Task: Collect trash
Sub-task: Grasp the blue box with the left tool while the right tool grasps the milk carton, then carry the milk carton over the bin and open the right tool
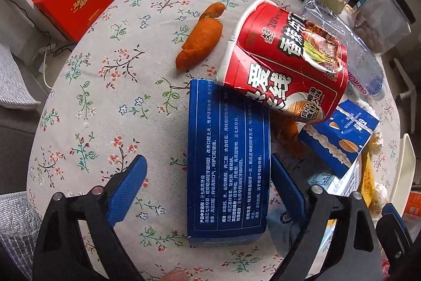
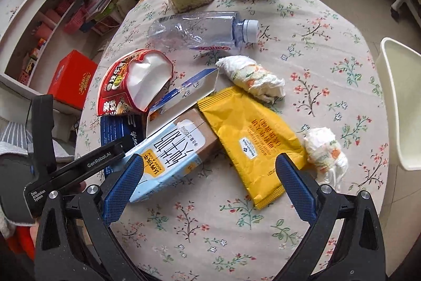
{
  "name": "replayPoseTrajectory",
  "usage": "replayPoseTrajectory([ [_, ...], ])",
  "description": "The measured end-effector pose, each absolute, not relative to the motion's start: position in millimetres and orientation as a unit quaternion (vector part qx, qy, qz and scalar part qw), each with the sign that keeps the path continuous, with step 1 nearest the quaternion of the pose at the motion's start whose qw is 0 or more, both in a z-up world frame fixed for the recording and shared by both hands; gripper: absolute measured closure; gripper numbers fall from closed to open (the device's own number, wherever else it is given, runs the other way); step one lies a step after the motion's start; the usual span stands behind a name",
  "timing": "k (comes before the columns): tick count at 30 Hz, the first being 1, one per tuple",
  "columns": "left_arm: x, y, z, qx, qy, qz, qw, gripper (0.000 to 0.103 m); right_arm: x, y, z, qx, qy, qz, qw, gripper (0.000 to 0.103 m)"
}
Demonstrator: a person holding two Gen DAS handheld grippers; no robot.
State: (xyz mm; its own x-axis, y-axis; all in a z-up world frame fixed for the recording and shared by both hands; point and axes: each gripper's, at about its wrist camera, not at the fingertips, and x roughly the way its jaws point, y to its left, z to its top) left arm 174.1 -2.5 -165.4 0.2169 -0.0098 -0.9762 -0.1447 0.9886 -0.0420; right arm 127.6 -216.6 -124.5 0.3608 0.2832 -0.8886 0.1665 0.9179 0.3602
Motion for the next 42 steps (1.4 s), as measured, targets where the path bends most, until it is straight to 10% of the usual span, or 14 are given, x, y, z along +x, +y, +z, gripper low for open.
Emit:
replayPoseTrajectory([
  [2, 172, 0, -167, -0.07, 0.634, 0.03, 0.769, 0.047, 128, -208, -129, 0.205, 0.567, 0.03, 0.797, 0.007],
  [21, 141, 43, -73, -0.075, 0.512, 0.013, 0.855, 0.047, 152, -143, -169, 0.193, 0.599, -0.028, 0.777, 0.008],
  [27, 139, 46, -71, -0.071, 0.509, 0.006, 0.858, 0.047, 147, -135, -169, 0.141, 0.6, 0.005, 0.788, 0.045],
  [42, 138, 36, -57, -0.058, 0.478, 0.004, 0.877, 0.047, 126, -158, -97, 0.125, 0.533, 0.071, 0.834, 0.051],
])
